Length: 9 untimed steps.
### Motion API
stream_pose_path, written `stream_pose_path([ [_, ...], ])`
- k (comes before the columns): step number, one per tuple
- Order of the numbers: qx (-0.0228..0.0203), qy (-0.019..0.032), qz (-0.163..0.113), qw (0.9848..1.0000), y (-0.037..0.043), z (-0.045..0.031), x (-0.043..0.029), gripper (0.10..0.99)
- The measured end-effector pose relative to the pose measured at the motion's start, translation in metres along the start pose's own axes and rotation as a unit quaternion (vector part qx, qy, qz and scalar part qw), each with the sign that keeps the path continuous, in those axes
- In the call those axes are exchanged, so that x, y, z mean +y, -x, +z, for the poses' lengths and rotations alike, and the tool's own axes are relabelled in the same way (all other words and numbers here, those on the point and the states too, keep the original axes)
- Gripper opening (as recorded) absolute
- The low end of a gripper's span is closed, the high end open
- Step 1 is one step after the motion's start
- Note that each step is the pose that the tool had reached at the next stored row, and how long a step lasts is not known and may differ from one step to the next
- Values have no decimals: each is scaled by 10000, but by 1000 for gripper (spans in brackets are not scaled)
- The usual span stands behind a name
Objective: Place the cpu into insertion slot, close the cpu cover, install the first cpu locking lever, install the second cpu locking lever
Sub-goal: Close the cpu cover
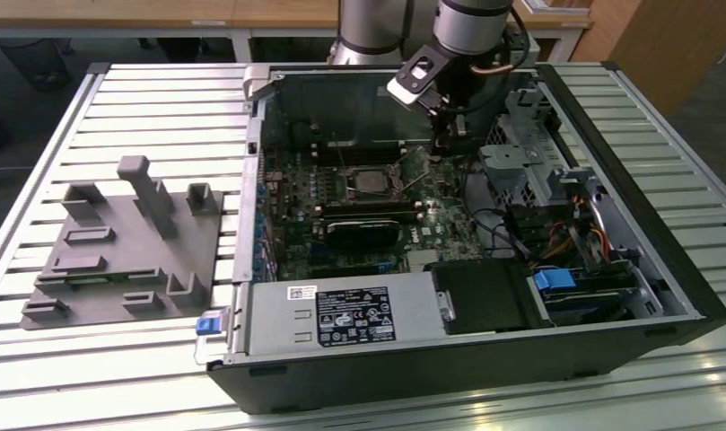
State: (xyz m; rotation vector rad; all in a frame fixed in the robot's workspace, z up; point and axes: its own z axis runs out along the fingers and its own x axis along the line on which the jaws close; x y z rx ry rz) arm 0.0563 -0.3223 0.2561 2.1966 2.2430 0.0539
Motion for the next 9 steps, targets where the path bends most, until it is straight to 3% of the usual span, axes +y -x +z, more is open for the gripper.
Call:
stream_pose_path([
  [6, 0, 0, -1, 10000, -6, 43, 62, 125],
  [9, 3, 0, 0, 10000, -5, 100, 66, 125],
])
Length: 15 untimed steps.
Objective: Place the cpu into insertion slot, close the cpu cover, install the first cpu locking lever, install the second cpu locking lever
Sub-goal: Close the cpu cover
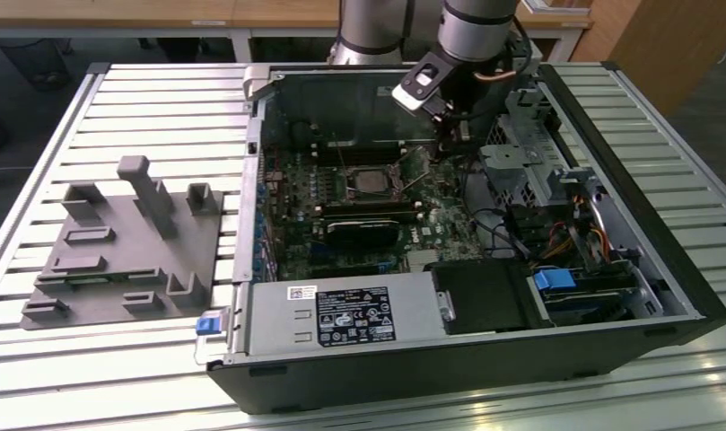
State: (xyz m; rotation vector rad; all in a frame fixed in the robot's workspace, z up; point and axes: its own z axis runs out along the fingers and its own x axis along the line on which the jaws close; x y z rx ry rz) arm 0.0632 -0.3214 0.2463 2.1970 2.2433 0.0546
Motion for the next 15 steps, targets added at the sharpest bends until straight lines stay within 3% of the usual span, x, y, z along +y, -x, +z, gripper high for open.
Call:
stream_pose_path([
  [3, 4, 0, 0, 10000, 0, 33, -1, 125],
  [15, 23, 0, 0, 10000, -2, 50, -61, 125],
])
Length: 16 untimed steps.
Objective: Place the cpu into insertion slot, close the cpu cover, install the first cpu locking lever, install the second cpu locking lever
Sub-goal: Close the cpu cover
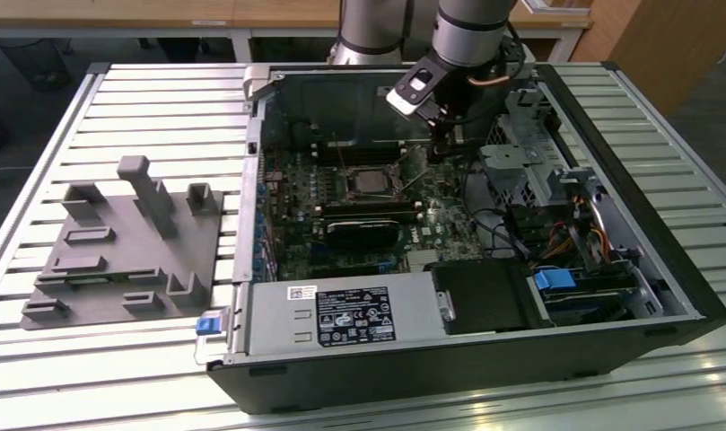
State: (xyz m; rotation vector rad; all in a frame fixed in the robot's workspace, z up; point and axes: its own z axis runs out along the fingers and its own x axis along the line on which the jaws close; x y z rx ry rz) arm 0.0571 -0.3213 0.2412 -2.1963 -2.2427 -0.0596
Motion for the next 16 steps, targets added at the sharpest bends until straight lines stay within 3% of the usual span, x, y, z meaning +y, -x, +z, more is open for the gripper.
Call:
stream_pose_path([
  [16, 4, 0, 0, 10000, 0, 16, -48, 125],
])
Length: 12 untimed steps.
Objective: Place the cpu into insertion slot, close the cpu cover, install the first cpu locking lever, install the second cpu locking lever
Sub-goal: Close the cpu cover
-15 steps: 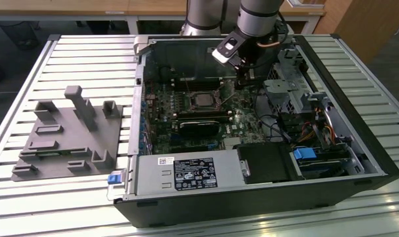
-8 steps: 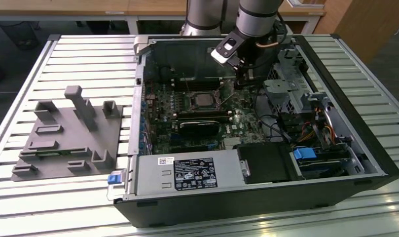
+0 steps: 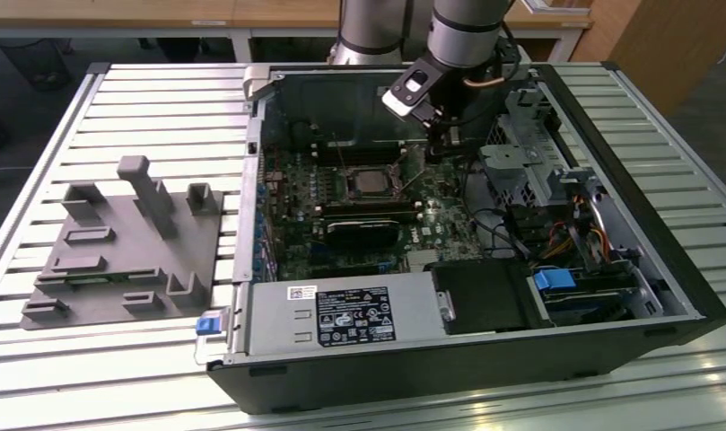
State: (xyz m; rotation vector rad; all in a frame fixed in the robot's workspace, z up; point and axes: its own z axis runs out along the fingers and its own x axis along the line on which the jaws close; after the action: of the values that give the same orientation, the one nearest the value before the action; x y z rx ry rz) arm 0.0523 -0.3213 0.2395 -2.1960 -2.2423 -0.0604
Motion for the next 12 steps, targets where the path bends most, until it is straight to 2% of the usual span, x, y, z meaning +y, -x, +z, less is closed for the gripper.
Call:
stream_pose_path([
  [12, 0, 0, 0, 10000, -1, -1, -42, 125],
])
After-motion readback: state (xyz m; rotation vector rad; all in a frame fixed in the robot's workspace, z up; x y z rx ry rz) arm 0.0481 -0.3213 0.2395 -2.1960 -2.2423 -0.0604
